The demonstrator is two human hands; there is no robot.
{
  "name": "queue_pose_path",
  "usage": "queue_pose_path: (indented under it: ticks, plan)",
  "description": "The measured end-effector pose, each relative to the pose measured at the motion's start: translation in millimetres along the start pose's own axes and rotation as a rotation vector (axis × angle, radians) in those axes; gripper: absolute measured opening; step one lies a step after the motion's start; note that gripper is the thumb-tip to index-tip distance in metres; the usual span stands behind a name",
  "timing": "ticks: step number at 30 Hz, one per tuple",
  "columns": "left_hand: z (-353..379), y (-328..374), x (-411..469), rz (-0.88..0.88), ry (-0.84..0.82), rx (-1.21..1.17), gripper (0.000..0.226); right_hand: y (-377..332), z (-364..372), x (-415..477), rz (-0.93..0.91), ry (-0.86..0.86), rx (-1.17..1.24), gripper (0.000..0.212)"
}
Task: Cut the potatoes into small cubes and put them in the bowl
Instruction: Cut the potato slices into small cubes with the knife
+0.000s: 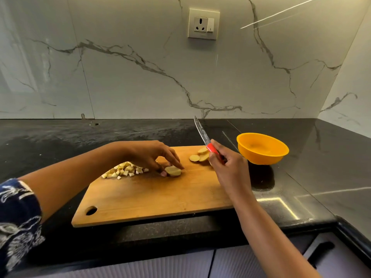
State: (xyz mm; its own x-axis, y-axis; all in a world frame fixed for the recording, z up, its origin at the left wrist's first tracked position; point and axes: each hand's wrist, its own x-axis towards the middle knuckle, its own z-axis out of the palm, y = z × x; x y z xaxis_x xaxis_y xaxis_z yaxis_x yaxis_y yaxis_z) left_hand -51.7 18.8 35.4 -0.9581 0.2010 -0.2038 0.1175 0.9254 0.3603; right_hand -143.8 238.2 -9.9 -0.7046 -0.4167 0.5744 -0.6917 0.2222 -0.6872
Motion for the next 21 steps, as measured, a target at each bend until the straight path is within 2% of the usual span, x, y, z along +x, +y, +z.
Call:
queue_pose_path:
  ticks: [7,11,16,21]
  plan:
    - [3.8,1.2,-0.9,-0.074,0.082,-0.097,0.034,-3.9,1.6,-1.2,0.02,-0.032,-0.088,0.04]
    - [16.2,13.7,-3.4,-0.174,0.23,-0.173,0.029,-11.7,-2.0,-7.7,0.013,-0.034,-0.15,0.04]
    - [45.5,34.8,-2.9,-0.284,0.502,-0.104,0.042,-30.8,-21.9,-46.1,-0.055,-0.192,-0.467,0.043]
    - [54.2,38.2,-7.3,-0.314,0.57,-0.02,0.053,-43.2,-31.3,-66.3,-0.055,-0.273,-0.581,0.042]
